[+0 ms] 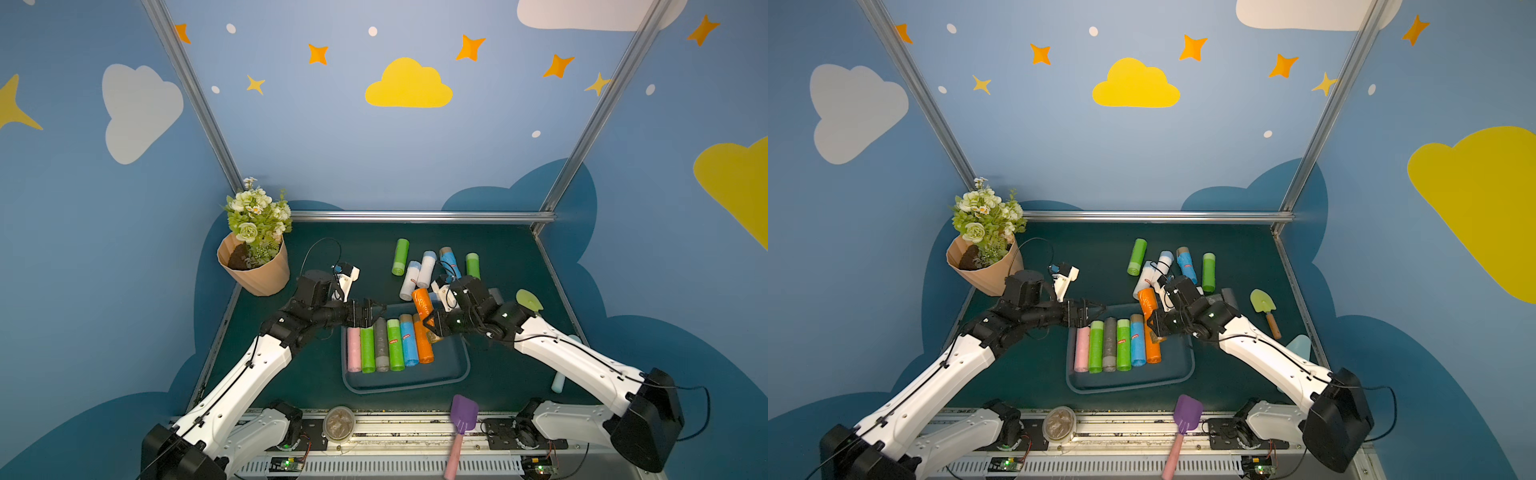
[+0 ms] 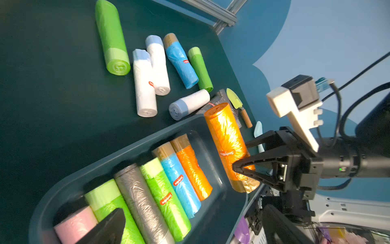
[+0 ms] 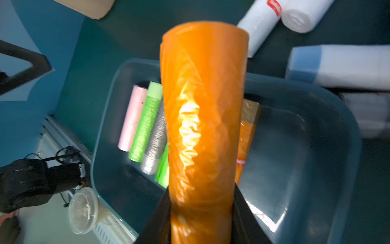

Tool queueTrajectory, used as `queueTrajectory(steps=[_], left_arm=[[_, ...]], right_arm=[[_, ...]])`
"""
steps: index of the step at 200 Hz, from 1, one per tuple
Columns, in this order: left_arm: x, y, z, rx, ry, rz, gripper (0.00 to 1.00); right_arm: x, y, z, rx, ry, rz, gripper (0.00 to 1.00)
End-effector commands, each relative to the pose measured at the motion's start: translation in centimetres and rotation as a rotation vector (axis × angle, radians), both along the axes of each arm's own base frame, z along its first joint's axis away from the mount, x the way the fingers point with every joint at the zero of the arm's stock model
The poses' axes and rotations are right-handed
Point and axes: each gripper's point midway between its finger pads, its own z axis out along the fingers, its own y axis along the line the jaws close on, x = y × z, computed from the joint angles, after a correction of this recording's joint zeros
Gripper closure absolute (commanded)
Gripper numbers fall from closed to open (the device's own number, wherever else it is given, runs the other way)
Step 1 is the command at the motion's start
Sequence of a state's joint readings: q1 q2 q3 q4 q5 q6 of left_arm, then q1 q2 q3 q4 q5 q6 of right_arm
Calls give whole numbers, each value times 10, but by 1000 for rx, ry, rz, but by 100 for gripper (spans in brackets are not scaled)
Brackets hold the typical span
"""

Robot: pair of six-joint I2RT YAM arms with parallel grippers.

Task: Put the roll of trash bags into the storage box
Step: Pick up the roll of trash bags from the center of the board, then place the roll of trash bags in the storage box.

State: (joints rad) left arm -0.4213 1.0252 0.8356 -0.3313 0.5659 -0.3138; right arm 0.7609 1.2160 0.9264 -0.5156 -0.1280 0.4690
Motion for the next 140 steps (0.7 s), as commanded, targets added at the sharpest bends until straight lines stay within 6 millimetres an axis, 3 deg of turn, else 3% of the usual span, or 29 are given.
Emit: queueTrajectory(steps=[1,76,112,140], left_arm=[[-12,-16,9,-60,-21,-104,0],[-38,-29,2,30,-55,-193,0],[-40,-30,0,47,-62,-203,0],[-40,-32,0,42,-63,-209,0]], right_arm=[[-4,-26,-3,-61,-12,-80,68],[-22,-70,-25,-182,20,-182,68],[-22,-74,-33,-221,29,-185,68],[-19,-65,-40,-213,45,-162,68]])
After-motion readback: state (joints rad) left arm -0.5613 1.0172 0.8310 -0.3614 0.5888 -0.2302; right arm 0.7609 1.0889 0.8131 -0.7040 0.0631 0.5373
